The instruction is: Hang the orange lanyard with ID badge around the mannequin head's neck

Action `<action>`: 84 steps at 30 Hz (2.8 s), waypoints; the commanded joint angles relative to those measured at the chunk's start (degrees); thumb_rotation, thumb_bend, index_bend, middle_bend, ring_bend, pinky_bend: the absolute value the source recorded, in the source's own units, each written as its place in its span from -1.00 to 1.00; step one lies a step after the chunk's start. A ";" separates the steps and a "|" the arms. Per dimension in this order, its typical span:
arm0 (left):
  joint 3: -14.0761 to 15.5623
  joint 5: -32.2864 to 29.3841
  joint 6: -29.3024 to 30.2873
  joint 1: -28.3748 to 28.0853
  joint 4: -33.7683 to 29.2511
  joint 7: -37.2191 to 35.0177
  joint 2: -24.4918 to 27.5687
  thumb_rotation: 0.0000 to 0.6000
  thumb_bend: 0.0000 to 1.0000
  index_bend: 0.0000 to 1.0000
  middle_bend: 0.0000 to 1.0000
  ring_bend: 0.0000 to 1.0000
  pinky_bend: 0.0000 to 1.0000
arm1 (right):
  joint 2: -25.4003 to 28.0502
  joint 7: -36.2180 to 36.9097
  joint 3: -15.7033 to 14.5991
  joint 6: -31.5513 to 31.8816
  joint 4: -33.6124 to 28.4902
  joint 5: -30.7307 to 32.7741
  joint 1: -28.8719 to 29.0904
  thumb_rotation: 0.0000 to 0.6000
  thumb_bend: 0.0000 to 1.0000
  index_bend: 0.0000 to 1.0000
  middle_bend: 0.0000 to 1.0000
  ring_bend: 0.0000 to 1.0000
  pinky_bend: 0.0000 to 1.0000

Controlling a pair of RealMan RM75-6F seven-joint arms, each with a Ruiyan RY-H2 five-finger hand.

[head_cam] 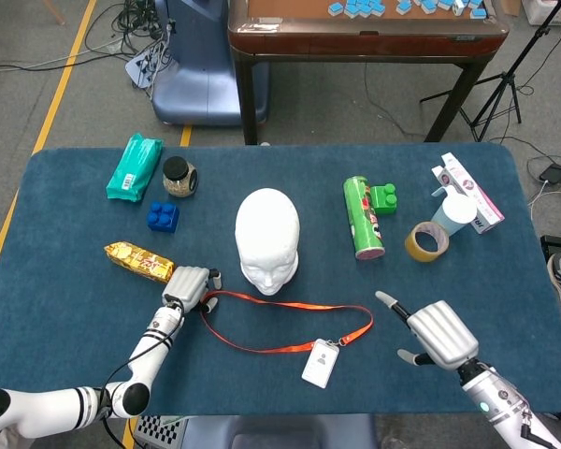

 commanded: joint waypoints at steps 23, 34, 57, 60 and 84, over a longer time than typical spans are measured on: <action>-0.85 -1.74 -0.66 0.07 4.84 -0.52 -3.11 1.00 -0.38 0.15 0.87 0.87 0.80 | 0.49 1.75 0.74 -0.29 1.14 -0.53 -1.51 1.00 -0.81 -0.96 1.00 1.00 1.00; 0.45 1.62 -0.71 2.02 2.48 -3.50 -1.08 1.00 -0.24 0.21 0.89 0.88 0.81 | -0.15 1.02 1.43 -1.21 1.58 0.75 -1.76 1.00 -0.62 -0.95 1.00 1.00 1.00; 0.50 1.97 -0.84 3.55 -2.73 -5.43 2.05 1.00 -0.24 0.22 0.89 0.89 0.81 | -17.98 -9.80 9.34 -14.28 9.15 18.45 7.41 1.00 -0.48 -0.35 1.00 1.00 1.00; 0.54 1.87 -0.83 3.62 -2.97 -5.52 2.16 1.00 -0.24 0.22 0.89 0.89 0.81 | -20.45 -11.79 10.15 -15.06 10.90 21.07 8.73 1.00 -0.47 -0.31 1.00 1.00 1.00; 0.71 1.85 -0.74 3.70 -3.88 -5.83 2.56 1.00 -0.24 0.22 0.89 0.89 0.81 | -32.23 -17.75 10.99 -14.88 21.84 28.22 14.16 1.00 -0.44 -0.04 1.00 1.00 1.00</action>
